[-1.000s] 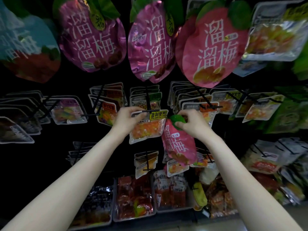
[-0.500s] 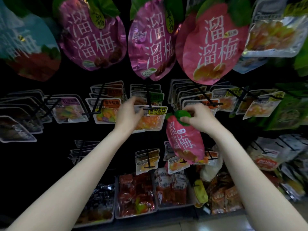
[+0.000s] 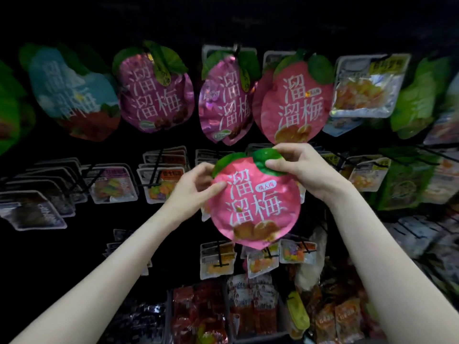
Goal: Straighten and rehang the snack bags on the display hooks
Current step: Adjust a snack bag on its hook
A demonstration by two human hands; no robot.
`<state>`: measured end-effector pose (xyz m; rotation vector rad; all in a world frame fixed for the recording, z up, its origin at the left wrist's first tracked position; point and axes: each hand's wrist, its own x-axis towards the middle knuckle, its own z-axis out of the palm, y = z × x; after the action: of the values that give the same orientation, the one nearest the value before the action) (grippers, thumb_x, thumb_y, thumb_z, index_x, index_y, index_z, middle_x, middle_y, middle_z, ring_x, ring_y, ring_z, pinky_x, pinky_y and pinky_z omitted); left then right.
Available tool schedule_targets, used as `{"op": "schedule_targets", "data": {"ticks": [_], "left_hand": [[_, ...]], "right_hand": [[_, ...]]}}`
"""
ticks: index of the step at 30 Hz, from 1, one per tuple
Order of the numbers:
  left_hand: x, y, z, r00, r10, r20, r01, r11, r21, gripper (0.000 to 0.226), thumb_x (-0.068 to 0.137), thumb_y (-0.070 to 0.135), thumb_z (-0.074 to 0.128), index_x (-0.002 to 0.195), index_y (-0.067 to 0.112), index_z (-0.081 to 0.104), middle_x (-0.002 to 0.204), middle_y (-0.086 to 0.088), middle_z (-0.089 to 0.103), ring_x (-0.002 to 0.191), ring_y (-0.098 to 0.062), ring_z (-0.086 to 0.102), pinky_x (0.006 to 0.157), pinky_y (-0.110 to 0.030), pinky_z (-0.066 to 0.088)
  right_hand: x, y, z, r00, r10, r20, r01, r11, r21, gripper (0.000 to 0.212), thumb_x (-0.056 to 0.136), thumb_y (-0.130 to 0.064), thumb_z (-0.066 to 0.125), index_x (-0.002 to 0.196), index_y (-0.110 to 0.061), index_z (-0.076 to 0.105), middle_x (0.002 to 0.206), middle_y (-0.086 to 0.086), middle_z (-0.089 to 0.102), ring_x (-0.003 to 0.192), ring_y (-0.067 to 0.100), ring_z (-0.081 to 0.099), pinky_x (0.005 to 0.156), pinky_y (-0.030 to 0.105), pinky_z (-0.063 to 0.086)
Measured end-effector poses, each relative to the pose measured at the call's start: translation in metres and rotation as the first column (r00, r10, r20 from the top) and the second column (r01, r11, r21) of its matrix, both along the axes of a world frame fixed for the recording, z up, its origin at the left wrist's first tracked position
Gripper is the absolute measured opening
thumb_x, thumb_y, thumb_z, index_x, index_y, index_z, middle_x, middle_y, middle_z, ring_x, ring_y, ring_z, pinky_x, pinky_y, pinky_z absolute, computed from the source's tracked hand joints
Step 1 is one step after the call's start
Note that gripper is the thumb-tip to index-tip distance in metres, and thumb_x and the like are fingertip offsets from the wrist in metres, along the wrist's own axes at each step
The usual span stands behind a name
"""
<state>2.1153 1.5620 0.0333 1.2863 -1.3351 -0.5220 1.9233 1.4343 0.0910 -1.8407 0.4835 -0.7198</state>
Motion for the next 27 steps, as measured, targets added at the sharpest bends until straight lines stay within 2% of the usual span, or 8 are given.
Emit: {"op": "schedule_targets", "data": {"ticks": [3, 5, 7, 10, 14, 18, 22, 27], "left_hand": [[0.004, 0.004, 0.017, 0.995, 0.092, -0.038, -0.096, 0.99, -0.107, 0.01, 0.087, 0.013, 0.06, 0.084, 0.022, 0.056, 0.067, 0.012, 0.068, 0.062, 0.003, 0.06, 0.058, -0.012, 0.045], [0.007, 0.006, 0.027, 0.986, 0.167, -0.029, -0.169, 0.974, -0.15, 0.013, 0.088, 0.011, 0.06, 0.082, 0.022, 0.056, 0.062, 0.011, 0.067, 0.06, 0.002, 0.06, 0.058, -0.014, 0.045], [0.011, 0.008, 0.035, 0.975, 0.221, -0.024, -0.222, 0.961, -0.166, 0.014, 0.088, 0.011, 0.06, 0.082, 0.023, 0.057, 0.061, 0.01, 0.066, 0.061, 0.0, 0.06, 0.059, -0.016, 0.046], [0.014, 0.008, 0.042, 0.967, 0.243, -0.08, -0.254, 0.948, -0.19, 0.015, 0.089, 0.01, 0.06, 0.081, 0.022, 0.057, 0.065, 0.007, 0.065, 0.06, 0.0, 0.061, 0.058, -0.016, 0.047], [0.008, -0.001, 0.054, 0.966, 0.222, -0.135, -0.246, 0.949, -0.198, 0.012, 0.089, 0.009, 0.058, 0.082, 0.019, 0.057, 0.064, 0.005, 0.065, 0.059, 0.0, 0.061, 0.056, -0.015, 0.048], [-0.01, -0.02, 0.072, 0.981, 0.159, -0.112, -0.178, 0.966, -0.187, 0.013, 0.09, 0.011, 0.058, 0.082, 0.021, 0.057, 0.06, 0.009, 0.066, 0.061, 0.0, 0.063, 0.057, -0.014, 0.049], [-0.032, -0.044, 0.089, 0.993, 0.095, -0.066, -0.104, 0.982, -0.159, 0.013, 0.09, 0.013, 0.057, 0.086, 0.024, 0.06, 0.073, 0.009, 0.068, 0.069, -0.001, 0.063, 0.06, -0.013, 0.048], [-0.051, -0.083, 0.108, 0.973, 0.232, 0.007, -0.219, 0.927, -0.304, 0.018, 0.092, 0.009, 0.054, 0.102, 0.024, 0.056, 0.103, 0.009, 0.062, 0.093, 0.002, 0.058, 0.078, -0.013, 0.048]], "right_hand": [[0.01, 0.005, 0.006, 0.995, -0.047, 0.089, 0.051, 0.997, -0.051, 0.034, 0.084, -0.009, 0.065, 0.114, -0.026, 0.059, 0.107, 0.006, 0.066, 0.096, 0.014, 0.064, 0.085, 0.027, 0.049], [0.016, 0.011, 0.008, 0.999, -0.017, 0.035, 0.021, 0.993, -0.118, 0.054, 0.081, -0.029, 0.068, 0.126, -0.046, 0.044, 0.125, -0.002, 0.057, 0.112, 0.011, 0.057, 0.092, 0.027, 0.045], [0.02, 0.017, 0.008, 1.0, -0.016, -0.017, 0.012, 0.98, -0.2, 0.064, 0.076, -0.041, 0.069, 0.13, -0.053, 0.037, 0.129, -0.011, 0.051, 0.122, 0.004, 0.047, 0.098, 0.026, 0.036], [0.022, 0.021, 0.002, 1.0, -0.008, 0.026, 0.012, 0.986, -0.165, 0.067, 0.074, -0.038, 0.074, 0.131, -0.048, 0.041, 0.128, -0.014, 0.048, 0.123, 0.003, 0.047, 0.098, 0.027, 0.041], [0.013, 0.022, 0.0, 0.992, 0.033, 0.12, -0.025, 0.997, -0.071, 0.065, 0.079, -0.014, 0.071, 0.133, -0.036, 0.044, 0.126, -0.018, 0.049, 0.106, -0.016, 0.051, 0.082, 0.009, 0.046], [-0.007, 0.012, 0.006, 0.976, -0.009, 0.216, 0.005, 1.0, 0.019, 0.063, 0.067, -0.014, 0.077, 0.123, -0.034, 0.057, 0.124, 0.002, 0.059, 0.106, 0.017, 0.063, 0.086, 0.033, 0.054], [-0.039, -0.009, 0.02, 0.967, -0.067, 0.245, 0.069, 0.998, -0.003, 0.062, 0.064, -0.012, 0.078, 0.119, -0.034, 0.06, 0.121, 0.001, 0.062, 0.103, 0.019, 0.065, 0.083, 0.033, 0.055], [-0.074, -0.046, 0.044, 0.962, -0.1, 0.252, 0.135, 0.983, -0.123, 0.062, 0.07, -0.006, 0.076, 0.122, -0.034, 0.058, 0.118, 0.0, 0.061, 0.097, 0.017, 0.067, 0.081, 0.034, 0.057]]}}
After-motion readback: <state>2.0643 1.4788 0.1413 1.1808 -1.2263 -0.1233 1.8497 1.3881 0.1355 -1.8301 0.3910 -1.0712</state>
